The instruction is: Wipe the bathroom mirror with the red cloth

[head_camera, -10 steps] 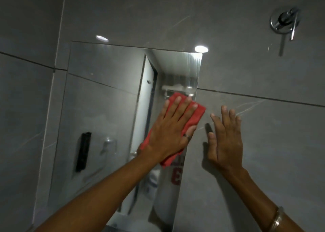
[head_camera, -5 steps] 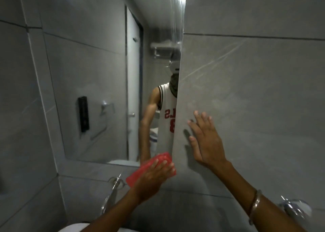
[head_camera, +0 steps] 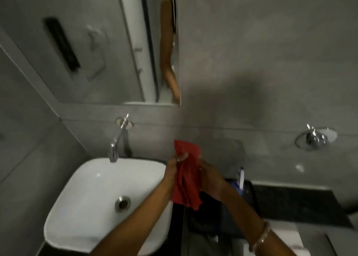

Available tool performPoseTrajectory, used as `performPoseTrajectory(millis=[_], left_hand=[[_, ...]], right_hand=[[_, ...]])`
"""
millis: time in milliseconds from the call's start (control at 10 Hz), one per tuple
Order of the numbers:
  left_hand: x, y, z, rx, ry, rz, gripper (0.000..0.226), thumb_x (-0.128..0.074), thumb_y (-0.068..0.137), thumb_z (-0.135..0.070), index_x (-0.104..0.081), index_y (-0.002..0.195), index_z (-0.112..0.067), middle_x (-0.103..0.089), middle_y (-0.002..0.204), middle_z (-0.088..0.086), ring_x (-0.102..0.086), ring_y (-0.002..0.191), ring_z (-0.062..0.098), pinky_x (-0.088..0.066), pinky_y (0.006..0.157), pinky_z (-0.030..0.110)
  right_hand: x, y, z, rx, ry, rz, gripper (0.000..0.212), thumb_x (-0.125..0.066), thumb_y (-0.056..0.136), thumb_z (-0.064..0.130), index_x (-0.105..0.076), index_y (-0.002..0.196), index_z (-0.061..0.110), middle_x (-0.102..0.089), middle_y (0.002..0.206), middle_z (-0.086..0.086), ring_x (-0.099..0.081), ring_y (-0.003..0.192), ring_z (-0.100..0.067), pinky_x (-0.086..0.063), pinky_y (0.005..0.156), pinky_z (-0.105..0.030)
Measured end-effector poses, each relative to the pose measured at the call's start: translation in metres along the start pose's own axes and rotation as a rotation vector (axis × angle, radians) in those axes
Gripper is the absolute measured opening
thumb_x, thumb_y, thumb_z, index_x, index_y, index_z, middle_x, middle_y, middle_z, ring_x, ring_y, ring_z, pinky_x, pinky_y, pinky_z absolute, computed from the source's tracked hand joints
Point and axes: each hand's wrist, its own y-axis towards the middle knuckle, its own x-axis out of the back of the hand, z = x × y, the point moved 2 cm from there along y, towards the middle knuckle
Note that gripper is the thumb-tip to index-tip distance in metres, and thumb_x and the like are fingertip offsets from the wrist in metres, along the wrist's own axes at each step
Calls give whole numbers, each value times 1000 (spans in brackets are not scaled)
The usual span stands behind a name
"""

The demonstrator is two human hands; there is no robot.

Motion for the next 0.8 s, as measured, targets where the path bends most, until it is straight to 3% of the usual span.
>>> performPoseTrajectory(millis=[100,200,300,400,500,600,700,800], left_hand=[[3,30,32,45,194,-90,22,-51,98,3,-70,109,4,-79,88,15,-76,76,27,-64,76,35],[22,66,66,108,402,-146,33,-53,92,10,-70,118,-2,-75,100,13,-71,88,29,-60,81,37],[44,108,105,194,506,-172,47,-41,89,17,-67,125,1,-75,93,7,-71,83,22,-60,73,31],[58,148,142,254,580,-205,49,-36,92,17,-64,129,3,-70,96,8,-66,89,23,-58,77,32],[69,175,167,288,679,-235,48,-37,97,12,-63,134,-4,-69,102,6,-65,91,20,-57,75,29],[71,179,182,263,845,-241,37,-40,101,4,-66,122,-12,-65,108,5,-63,105,25,-53,82,29],[57,152,179,201,950,-188,33,-45,106,-8,-61,133,-19,-64,129,5,-59,130,27,-53,98,32],[39,102,147,-151,1157,-68,53,-47,110,-27,-33,161,-19,-34,168,1,-24,156,0,-29,124,26]], right_hand=[[35,10,-40,-34,8,78,25,-63,98,20,-76,118,25,-79,116,-2,-78,99,-20,-64,80,-44],[81,27,-75,-52,-148,-6,59,-69,88,-6,-58,134,29,-77,114,2,-75,101,-21,-64,77,-48],[114,53,-108,-62,-236,-48,77,-68,85,-15,-46,147,24,-70,127,-5,-70,106,-22,-64,74,-39],[142,86,-142,-81,-281,-132,85,-67,84,-19,-37,156,14,-60,140,-13,-62,122,-29,-60,93,-47],[156,112,-161,-117,-373,-207,87,-66,88,-13,-29,161,16,-53,150,-15,-55,137,-34,-51,110,-53],[160,124,-168,-163,-699,-284,76,-65,93,4,-31,160,13,-57,147,-15,-59,132,-34,-51,107,-43],[148,109,-155,-82,-980,-333,59,-58,96,14,-41,152,6,-56,147,-18,-53,136,-37,-44,114,-45],[109,77,-113,289,-1072,-437,59,-58,98,11,-41,153,3,-44,157,-21,-35,152,-41,-32,125,-47]])
